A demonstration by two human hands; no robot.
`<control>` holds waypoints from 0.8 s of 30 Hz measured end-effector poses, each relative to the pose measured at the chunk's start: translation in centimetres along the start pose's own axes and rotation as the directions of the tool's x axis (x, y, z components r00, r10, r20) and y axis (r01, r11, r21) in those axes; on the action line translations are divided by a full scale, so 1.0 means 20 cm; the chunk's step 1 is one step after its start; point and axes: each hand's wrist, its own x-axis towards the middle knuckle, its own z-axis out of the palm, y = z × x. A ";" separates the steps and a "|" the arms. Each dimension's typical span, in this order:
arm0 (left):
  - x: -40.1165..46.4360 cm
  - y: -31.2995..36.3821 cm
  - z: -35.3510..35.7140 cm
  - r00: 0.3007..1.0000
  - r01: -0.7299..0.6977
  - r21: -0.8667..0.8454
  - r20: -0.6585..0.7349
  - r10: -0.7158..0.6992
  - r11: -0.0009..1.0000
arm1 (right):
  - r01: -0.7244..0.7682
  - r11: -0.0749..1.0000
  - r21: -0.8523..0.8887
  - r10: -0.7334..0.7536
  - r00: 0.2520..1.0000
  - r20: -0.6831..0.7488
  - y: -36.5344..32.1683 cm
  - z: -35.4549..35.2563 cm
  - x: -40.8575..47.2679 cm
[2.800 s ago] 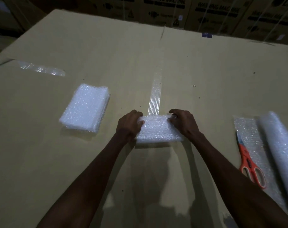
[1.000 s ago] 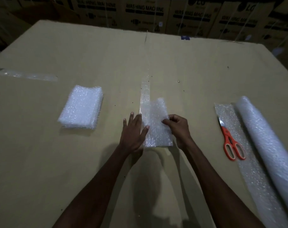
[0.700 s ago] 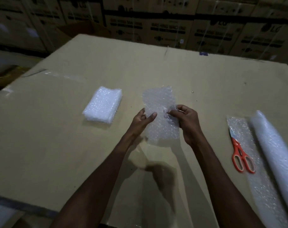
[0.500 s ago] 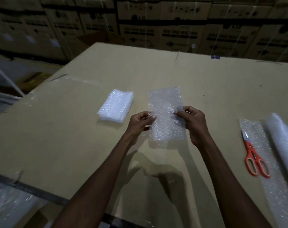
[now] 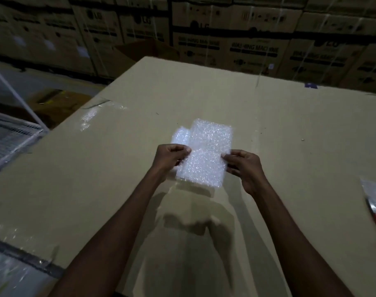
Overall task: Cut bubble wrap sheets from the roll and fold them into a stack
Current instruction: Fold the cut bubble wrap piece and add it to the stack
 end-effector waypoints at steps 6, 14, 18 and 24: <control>0.37 0.03 -0.24 1.000 0.018 0.141 -0.009 -0.017 0.990 | -0.034 0.999 0.028 0.038 0.983 -0.179 0.06 0.33 0.26; 0.62 -0.09 -0.29 0.998 0.053 0.290 -0.044 -0.042 0.956 | -0.050 0.989 -0.138 -0.005 0.928 -0.372 0.16 0.46 0.47; 0.63 -0.14 -0.30 0.998 0.049 0.394 -0.054 -0.030 0.918 | -0.094 0.944 -0.315 -0.051 0.905 -0.422 0.22 0.48 0.51; 0.60 -0.16 -0.29 0.999 -0.034 0.520 -0.013 0.048 0.854 | -0.155 0.822 -0.548 -0.139 0.878 -0.458 0.26 0.50 0.47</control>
